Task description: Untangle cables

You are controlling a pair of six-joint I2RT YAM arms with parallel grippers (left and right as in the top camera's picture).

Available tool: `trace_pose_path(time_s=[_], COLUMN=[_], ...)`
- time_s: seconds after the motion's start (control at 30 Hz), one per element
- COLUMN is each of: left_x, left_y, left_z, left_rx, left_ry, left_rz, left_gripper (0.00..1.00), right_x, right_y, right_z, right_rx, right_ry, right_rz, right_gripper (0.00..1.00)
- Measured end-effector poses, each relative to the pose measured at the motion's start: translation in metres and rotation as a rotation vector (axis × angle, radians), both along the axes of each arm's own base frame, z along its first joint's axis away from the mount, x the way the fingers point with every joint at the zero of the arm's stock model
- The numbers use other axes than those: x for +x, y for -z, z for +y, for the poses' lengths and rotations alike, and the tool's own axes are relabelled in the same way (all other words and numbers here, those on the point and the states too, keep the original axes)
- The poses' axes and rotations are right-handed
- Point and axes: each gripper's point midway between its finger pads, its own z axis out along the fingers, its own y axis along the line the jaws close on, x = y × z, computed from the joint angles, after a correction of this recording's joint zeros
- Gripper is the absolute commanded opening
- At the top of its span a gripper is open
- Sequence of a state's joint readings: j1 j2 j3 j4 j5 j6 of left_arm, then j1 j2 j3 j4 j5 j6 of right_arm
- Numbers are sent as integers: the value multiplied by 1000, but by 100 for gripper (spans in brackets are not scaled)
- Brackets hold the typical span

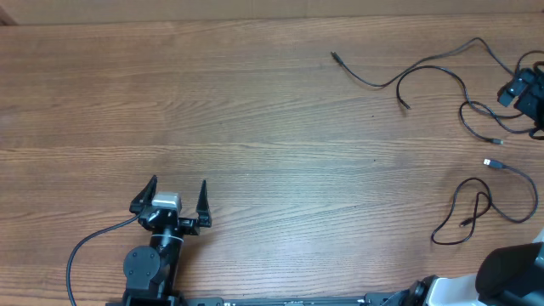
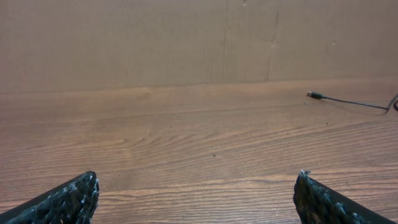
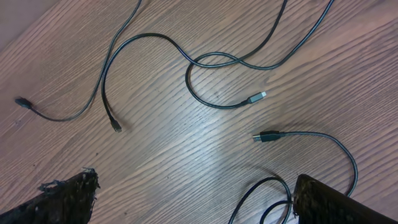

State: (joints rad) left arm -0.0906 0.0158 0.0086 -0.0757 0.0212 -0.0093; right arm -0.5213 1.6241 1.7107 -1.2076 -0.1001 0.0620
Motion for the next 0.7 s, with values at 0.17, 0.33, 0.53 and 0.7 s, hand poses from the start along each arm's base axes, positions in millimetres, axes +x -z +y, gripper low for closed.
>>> trace_pose_path(time_s=[0.17,0.33,0.53,0.7], left_x=[0,0,0,0], left_y=[0,0,0,0], left_z=[0,0,0,0], left_rx=[0,0,0,0], left_ry=[0,0,0,0], left_rz=[0,0,0,0], left_gripper=[100,100,100,99], right_x=[0,0,2,10], right_y=[0,0,-1,-9], right_z=[0,0,-1,-4], right_rx=[0,0,-5,-28], right_ry=[1,0,1,-2], right_rz=[0,0,-11,-54], right_gripper=[100,100,100,100])
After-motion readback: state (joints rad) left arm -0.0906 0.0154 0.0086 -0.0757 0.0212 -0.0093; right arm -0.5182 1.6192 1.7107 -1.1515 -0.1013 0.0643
